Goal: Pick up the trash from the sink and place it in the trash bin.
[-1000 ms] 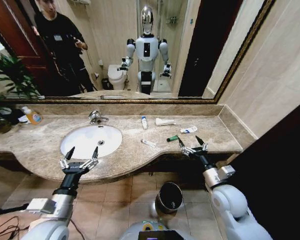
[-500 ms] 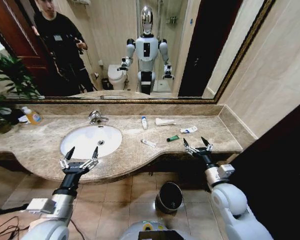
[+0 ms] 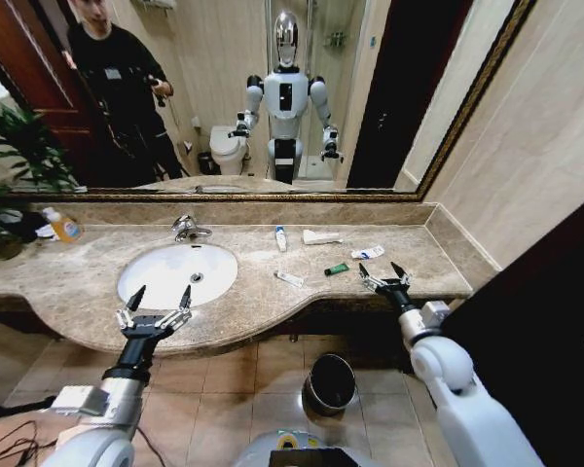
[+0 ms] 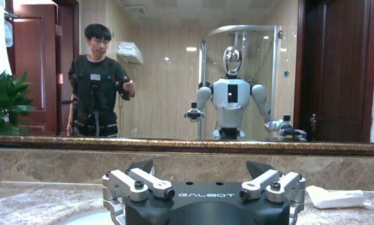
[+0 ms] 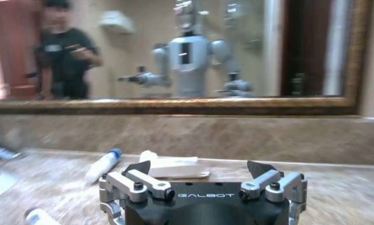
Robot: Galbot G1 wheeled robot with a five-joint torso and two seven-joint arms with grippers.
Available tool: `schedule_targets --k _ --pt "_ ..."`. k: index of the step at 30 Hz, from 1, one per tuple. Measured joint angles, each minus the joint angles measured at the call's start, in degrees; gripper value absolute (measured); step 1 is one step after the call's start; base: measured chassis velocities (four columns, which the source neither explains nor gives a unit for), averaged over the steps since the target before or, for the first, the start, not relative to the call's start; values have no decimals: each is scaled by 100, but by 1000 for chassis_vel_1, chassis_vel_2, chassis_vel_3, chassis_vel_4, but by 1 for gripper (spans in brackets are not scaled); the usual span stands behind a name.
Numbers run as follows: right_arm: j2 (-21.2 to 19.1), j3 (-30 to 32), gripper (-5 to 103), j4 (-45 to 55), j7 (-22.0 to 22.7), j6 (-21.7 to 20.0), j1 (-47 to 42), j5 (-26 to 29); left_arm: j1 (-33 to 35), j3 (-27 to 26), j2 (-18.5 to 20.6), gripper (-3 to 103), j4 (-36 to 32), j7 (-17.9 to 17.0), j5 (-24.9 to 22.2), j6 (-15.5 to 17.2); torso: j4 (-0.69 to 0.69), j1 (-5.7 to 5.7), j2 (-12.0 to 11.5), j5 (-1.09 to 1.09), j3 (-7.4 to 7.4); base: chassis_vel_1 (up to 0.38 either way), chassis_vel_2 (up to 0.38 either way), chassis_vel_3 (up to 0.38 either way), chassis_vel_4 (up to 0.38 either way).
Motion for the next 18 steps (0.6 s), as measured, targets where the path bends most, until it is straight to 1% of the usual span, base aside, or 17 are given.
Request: schedule_targets --k 1,2,4,6,8,9,14,17,18 --pt "-80 27 100 -176 -284 57 96 24 0 1 0 100 0 1 0 0 0 0 0 -1 0 0 0 0 0" --pt "-80 27 100 -176 -284 57 96 24 0 1 0 100 0 1 0 0 0 0 0 -1 0 0 0 0 0" --pt "-252 59 100 -602 -773 126 351 40 0 0 0 100 0 1 0 0 0 0 0 1 0 0 0 0 0" --pt "-405 59 100 -1025 -1030 132 633 3 0 0 0 100 0 1 0 0 0 0 0 0 0 0 0 0 0" --pt "-470 42 100 -1173 -1093 133 736 -35 0 0 1 100 0 1 0 0 0 0 0 0 0 0 0 0 0" --pt "-585 -2 100 -1427 -1169 129 934 -84 0 0 0 100 0 1 0 0 0 0 0 1 0 0 0 0 0" --pt "-800 -157 100 -1929 -1171 41 1376 -123 0 0 0 100 0 1 0 0 0 0 0 1 0 0 0 0 0" --pt "-901 -196 100 -2088 -1258 24 1497 -213 0 0 0 100 0 1 0 0 0 0 0 1 0 0 0 0 0" --pt "-999 -229 100 -2214 -1382 23 1586 -301 0 0 0 100 0 2 0 0 0 0 0 0 0 0 0 0 0"
